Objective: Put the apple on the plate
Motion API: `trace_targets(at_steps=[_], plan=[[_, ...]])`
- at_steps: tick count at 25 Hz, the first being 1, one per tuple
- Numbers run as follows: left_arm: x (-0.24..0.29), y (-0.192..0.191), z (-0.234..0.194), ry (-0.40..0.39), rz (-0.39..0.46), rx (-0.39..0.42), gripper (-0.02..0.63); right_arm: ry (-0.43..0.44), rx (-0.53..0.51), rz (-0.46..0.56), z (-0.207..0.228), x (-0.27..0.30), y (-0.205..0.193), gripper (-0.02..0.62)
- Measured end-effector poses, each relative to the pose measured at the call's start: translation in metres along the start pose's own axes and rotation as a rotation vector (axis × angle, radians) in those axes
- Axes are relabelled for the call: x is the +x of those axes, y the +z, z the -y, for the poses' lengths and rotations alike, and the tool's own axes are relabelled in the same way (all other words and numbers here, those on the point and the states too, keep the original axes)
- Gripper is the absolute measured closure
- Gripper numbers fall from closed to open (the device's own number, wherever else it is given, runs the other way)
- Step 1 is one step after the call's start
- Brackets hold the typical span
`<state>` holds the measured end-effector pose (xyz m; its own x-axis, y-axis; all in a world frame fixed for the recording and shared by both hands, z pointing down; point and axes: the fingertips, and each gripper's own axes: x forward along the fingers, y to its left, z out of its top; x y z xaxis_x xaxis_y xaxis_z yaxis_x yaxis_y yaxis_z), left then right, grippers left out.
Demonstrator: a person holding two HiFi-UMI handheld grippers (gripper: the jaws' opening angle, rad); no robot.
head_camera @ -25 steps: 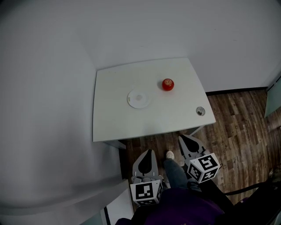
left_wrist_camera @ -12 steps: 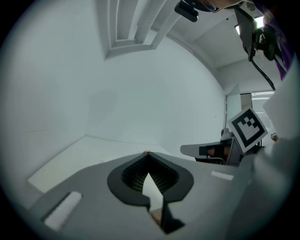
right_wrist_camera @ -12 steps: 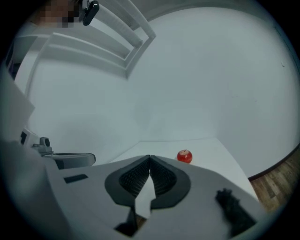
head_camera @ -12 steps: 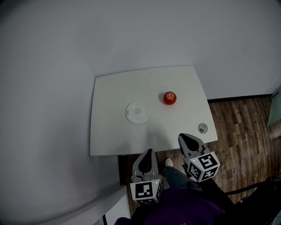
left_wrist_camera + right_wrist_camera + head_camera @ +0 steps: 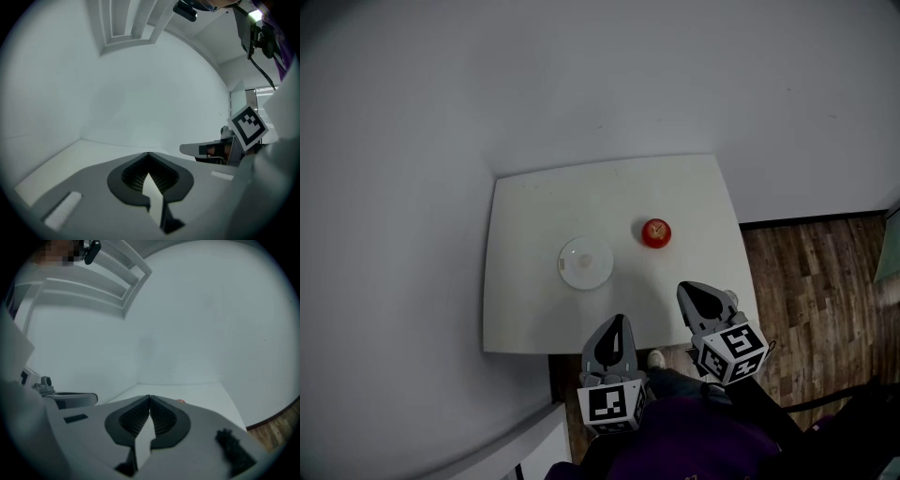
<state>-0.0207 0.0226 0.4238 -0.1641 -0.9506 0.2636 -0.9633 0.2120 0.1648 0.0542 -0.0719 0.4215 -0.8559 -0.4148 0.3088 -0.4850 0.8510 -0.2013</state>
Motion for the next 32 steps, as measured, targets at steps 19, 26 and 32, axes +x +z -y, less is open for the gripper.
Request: trace_targets(at_steps=[19,26,32], plan=[[0.089,0.019,0.018,-0.174,-0.001,0.062,0.598,-0.095,0.042,0.004,0.06,0.033,0.014,0.584],[0.123,0.02,0.01,-0.261,-0.041,0.083,0.589,-0.162,0.057,0.01,0.072,0.047,0.027,0.584],[0.149,0.006,0.004,-0.333,-0.078,0.097,0.585,-0.22,0.06,0.009,0.078,0.055,0.027,0.584]])
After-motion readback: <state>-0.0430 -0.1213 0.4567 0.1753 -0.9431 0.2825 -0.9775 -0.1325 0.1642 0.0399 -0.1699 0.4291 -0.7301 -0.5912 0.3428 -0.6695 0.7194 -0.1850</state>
